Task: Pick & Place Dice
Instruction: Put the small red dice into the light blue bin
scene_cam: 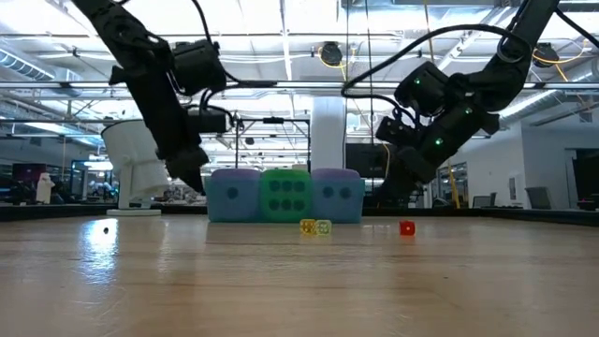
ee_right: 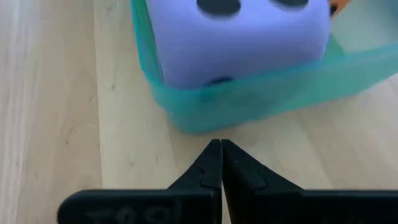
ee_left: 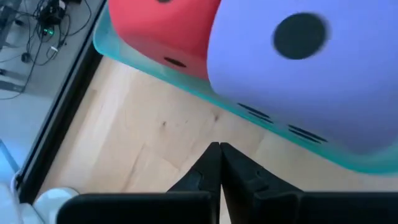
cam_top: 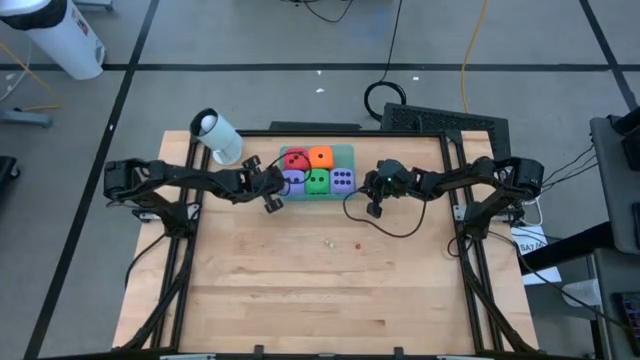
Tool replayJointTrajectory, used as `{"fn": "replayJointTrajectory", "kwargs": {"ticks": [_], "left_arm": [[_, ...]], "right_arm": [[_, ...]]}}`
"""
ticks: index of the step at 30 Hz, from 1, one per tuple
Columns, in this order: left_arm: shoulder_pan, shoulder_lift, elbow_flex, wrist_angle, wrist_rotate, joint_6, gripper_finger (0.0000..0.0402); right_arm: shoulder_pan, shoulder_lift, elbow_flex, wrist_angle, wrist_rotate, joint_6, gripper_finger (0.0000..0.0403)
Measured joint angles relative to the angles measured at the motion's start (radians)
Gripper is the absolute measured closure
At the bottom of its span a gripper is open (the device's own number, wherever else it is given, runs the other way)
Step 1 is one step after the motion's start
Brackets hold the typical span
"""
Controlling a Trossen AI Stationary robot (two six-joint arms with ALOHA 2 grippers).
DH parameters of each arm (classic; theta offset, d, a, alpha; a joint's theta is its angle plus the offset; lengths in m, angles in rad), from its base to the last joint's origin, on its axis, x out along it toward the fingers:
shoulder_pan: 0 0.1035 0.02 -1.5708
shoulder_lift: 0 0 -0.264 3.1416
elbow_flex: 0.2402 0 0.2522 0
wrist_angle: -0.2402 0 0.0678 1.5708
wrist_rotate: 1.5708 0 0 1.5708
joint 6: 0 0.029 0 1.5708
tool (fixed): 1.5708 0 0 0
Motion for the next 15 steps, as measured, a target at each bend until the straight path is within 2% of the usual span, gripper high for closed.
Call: {"fn": "replayJointTrajectory", "kwargs": {"ticks": [5, 9, 15], "left_arm": [[-0.048, -0.067, 0.000, -0.022, -0.003, -0.010, 0.0398], [-0.105, -0.127, 0.000, -0.048, -0.096, -0.040, 0.0398], [-0.190, -0.210, -0.001, 0.002, -0.082, -0.020, 0.0399]], "right_arm": [[0.001, -0.025, 0.000, -0.094, 0.000, 0.017, 0.0403], [0.032, -0.105, -0.017, -0.154, -0.026, 0.030, 0.0403], [0.144, -0.309, -0.170, 0.046, -0.057, 0.110, 0.0403]]}}
